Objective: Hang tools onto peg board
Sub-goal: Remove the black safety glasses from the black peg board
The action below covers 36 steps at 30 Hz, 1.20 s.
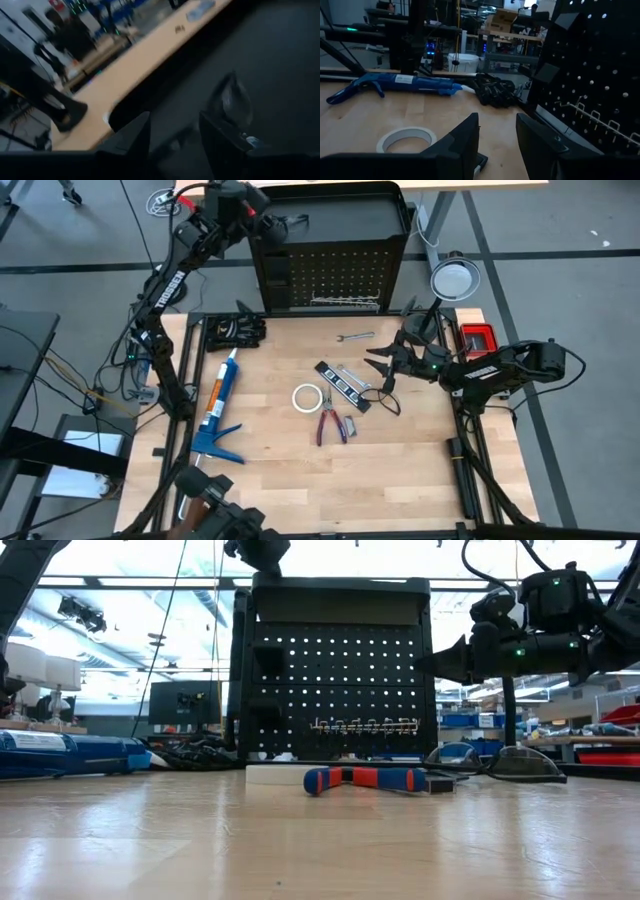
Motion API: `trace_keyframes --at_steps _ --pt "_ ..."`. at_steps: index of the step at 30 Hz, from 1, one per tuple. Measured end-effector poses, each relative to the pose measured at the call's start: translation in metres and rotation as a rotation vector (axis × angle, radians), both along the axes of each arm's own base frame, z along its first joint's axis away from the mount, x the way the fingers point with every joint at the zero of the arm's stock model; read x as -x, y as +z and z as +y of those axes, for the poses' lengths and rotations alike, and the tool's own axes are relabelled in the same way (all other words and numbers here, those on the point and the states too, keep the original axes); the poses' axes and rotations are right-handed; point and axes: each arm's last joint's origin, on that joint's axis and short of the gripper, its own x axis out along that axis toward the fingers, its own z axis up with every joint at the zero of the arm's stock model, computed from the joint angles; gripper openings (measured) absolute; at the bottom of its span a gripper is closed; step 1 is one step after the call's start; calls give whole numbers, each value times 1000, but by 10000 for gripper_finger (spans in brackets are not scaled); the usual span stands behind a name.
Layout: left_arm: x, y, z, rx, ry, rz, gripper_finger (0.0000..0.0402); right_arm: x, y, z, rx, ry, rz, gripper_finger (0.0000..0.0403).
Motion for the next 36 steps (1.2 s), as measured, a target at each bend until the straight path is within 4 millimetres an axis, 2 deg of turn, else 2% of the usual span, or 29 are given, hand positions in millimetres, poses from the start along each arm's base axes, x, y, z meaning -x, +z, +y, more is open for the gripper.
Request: trace_keyframes --at_steps 6,17,27,36 --pt "4 -12 -6 137 -7 42 172 0 2 0 7 0 -16 139" --pt "6 -17 -12 266 -89 7 172 0 2 0 8 0 -18 139" --pt "4 2 -20 139 -178 -81 172 0 2 0 7 -1 -15 139" --pt "2 17 -16 -12 -194 -126 172 0 1 0 9 -1 -10 139"
